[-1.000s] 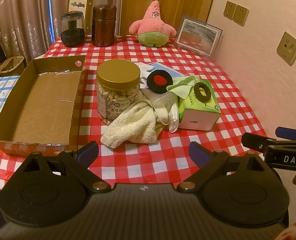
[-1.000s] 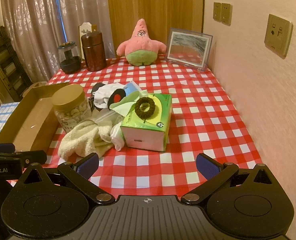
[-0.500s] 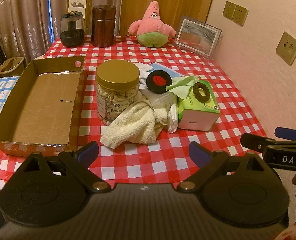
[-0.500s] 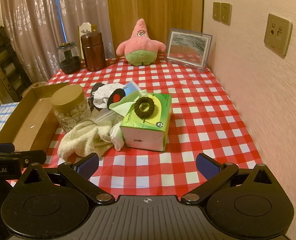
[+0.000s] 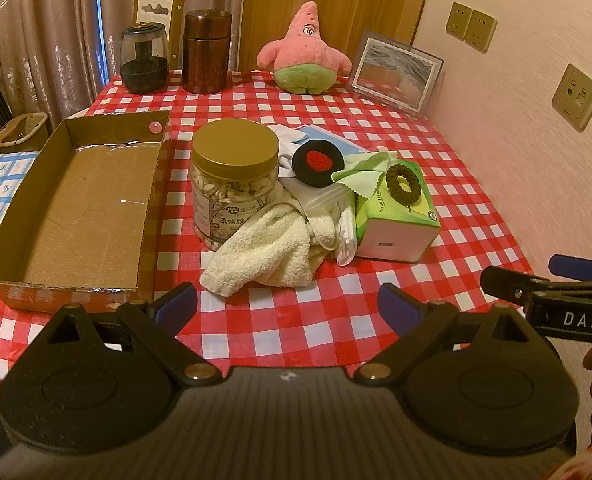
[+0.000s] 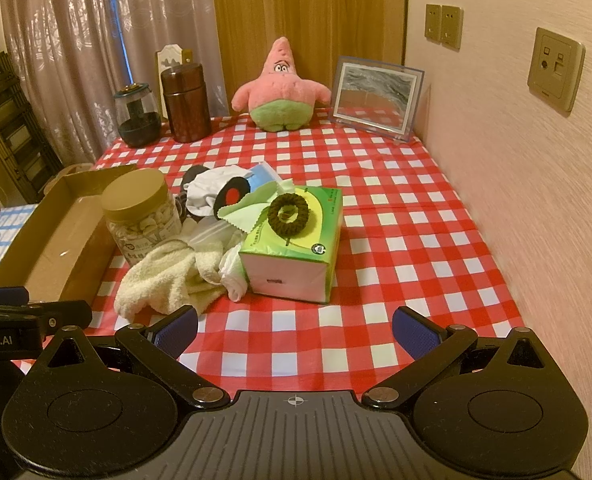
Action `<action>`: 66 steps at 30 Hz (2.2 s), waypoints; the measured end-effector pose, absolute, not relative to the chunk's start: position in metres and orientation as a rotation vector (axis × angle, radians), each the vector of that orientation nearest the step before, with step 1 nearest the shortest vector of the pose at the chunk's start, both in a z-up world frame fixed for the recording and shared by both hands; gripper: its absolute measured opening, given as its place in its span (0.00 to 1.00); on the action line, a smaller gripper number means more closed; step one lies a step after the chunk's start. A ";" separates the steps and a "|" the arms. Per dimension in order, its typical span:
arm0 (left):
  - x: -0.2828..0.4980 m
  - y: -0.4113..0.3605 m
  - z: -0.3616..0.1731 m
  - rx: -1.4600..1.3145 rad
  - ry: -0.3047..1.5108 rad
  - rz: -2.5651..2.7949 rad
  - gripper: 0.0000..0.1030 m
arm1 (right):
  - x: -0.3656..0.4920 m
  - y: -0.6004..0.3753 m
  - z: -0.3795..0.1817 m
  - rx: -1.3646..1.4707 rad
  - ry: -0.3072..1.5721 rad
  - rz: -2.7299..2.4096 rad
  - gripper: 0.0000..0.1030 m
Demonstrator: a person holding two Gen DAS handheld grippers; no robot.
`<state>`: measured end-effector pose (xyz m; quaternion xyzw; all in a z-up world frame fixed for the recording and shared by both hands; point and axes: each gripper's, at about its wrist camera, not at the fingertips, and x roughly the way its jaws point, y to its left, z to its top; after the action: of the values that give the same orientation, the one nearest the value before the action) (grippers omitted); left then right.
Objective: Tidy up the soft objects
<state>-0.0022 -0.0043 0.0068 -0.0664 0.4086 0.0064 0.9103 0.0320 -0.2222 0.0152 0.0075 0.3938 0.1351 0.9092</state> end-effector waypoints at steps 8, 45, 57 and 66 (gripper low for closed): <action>-0.002 -0.004 0.007 -0.137 0.842 0.012 0.93 | 0.032 -0.221 0.015 0.015 0.811 0.277 1.00; 0.030 0.011 -0.020 -0.216 0.900 -0.018 0.93 | 0.065 -0.228 0.000 0.006 0.811 0.269 1.00; 0.069 0.016 -0.042 -0.181 0.883 -0.020 0.93 | 0.115 -0.223 -0.011 -0.012 0.789 0.292 0.99; 0.090 0.017 -0.060 -0.193 0.870 -0.020 0.93 | 0.153 -0.206 -0.028 -0.022 0.788 0.317 0.97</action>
<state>0.0898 0.0175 -0.0596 -0.0931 0.4207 -0.0096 0.9024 0.1529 -0.2059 -0.0279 -0.0106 0.3824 0.1539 0.9110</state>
